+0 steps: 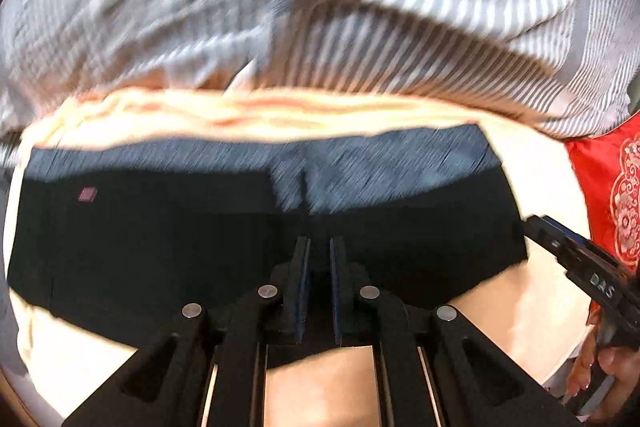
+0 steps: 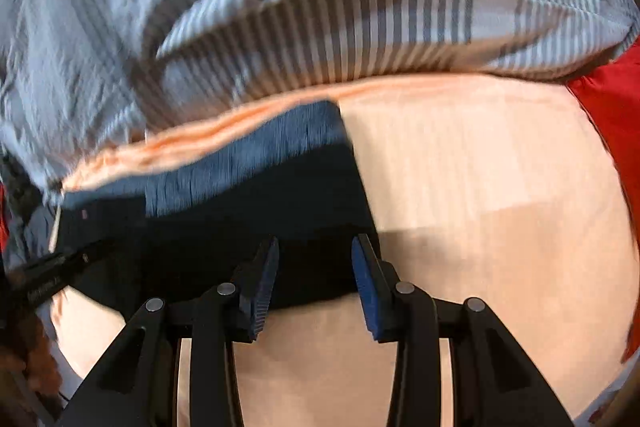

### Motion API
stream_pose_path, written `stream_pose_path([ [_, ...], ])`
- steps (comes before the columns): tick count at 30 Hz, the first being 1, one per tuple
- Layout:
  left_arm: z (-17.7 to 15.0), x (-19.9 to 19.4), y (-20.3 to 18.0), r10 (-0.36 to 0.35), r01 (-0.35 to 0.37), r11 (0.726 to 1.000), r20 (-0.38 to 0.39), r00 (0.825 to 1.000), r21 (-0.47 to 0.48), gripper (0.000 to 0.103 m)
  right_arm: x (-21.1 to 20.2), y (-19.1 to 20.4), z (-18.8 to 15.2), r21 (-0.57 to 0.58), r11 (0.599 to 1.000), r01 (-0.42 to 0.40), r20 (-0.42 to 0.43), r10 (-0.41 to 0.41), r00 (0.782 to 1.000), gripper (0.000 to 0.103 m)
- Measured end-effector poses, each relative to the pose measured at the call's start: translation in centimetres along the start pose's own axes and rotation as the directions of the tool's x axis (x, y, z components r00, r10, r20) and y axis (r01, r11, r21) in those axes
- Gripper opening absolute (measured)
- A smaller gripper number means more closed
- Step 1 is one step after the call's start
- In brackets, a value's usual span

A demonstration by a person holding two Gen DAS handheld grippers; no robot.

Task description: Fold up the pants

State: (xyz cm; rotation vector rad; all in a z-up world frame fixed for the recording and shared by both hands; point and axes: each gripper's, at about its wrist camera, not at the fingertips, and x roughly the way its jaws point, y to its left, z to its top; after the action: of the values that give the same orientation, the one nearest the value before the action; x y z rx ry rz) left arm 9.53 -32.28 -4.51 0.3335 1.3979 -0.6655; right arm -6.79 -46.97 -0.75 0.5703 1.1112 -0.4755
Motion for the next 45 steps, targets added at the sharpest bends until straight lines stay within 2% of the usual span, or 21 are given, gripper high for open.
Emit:
stream_pose_path([
  [2, 1.6, 1.2, -1.1, -0.01, 0.01, 1.0, 0.001, 1.0, 0.02, 0.009, 1.0, -0.2, 1.8, 0.023, 1.0, -0.015, -0.001, 0.015, 1.0, 0.042],
  [4, 2.3, 3.2, -1.6, 0.018, -0.018, 1.0, -0.02, 1.0, 0.005, 0.009, 2.2, -0.4, 3.5, 0.043, 0.999, -0.033, -0.009, 0.033, 0.999, 0.042],
  [6, 2.0, 5.5, -0.9, 0.052, -0.056, 0.997, -0.079, 0.996, -0.058, 0.009, 3.4, -0.2, 4.3, 0.039, 0.999, -0.03, -0.032, 0.032, 0.999, 0.042],
  [9, 0.6, 7.0, 0.7, 0.028, -0.041, 0.993, -0.117, 0.993, -0.111, 0.009, 5.3, 0.6, 4.0, -0.008, 1.0, -0.006, -0.074, 0.005, 0.997, 0.042],
  [12, -0.1, 6.9, 0.0, 0.07, -0.073, 0.997, -0.084, 0.994, -0.029, 0.009, 7.1, 1.6, 2.9, -0.095, 0.994, 0.05, -0.093, -0.058, 0.994, 0.042],
  [15, 0.0, 7.1, -0.8, 0.093, -0.093, 0.996, -0.079, 0.993, 0.006, 0.009, 7.4, 1.4, 2.7, -0.075, 0.996, 0.044, -0.086, -0.05, 0.995, 0.042],
  [20, 0.7, 6.5, -0.9, 0.094, -0.097, 0.995, -0.103, 0.99, -0.019, 0.009, 6.2, 1.2, 3.1, -0.057, 0.998, 0.013, -0.11, -0.02, 0.994, 0.045],
  [22, 0.7, 4.8, -0.3, 0.103, -0.106, 0.994, -0.094, 0.99, -0.022, 0.009, 5.3, 1.2, 2.9, -0.052, 0.999, 0.0, -0.109, -0.005, 0.994, 0.052],
  [26, 0.4, 2.7, 0.2, 0.1, -0.102, 0.995, -0.081, 0.992, -0.017, 0.009, 3.2, 1.9, 1.6, -0.08, 0.997, 0.015, -0.098, -0.023, 0.995, 0.055],
  [30, -0.3, 1.2, 0.7, 0.103, -0.105, 0.994, -0.075, 0.992, -0.018, 0.009, 1.6, 2.6, -0.1, -0.106, 0.994, 0.019, -0.102, -0.03, 0.994, 0.064],
  [33, -1.5, 0.2, 1.6, 0.079, -0.081, 0.996, -0.079, 0.994, -0.024, 0.01, 1.0, 3.6, -1.3, -0.132, 0.991, 0.01, -0.12, -0.026, 0.992, 0.065],
  [34, -2.2, -0.3, 1.9, 0.062, -0.065, 0.997, -0.079, 0.995, -0.031, 0.018, 0.9, 4.1, -1.7, -0.14, 0.99, 0.006, -0.127, -0.024, 0.992, 0.066],
  [36, -3.3, -1.4, 2.7, 0.039, -0.043, 0.997, -0.053, 0.998, -0.07, 0.103, 0.7, 5.1, -2.5, -0.157, 0.988, -0.001, -0.138, -0.021, 0.99, 0.066],
  [38, -4.2, -2.5, 3.4, 0.043, -0.045, 0.994, -0.022, 0.999, -0.099, 0.102, 0.4, 5.8, -3.1, -0.166, 0.986, -0.007, -0.144, -0.017, 0.989, 0.067],
  [45, -6.5, -4.4, 7.7, 0.051, -0.059, 0.984, -0.052, 0.997, -0.167, 0.102, 1.0, 8.3, -4.3, -0.192, 0.981, -0.013, -0.169, -0.02, 0.985, 0.067],
])
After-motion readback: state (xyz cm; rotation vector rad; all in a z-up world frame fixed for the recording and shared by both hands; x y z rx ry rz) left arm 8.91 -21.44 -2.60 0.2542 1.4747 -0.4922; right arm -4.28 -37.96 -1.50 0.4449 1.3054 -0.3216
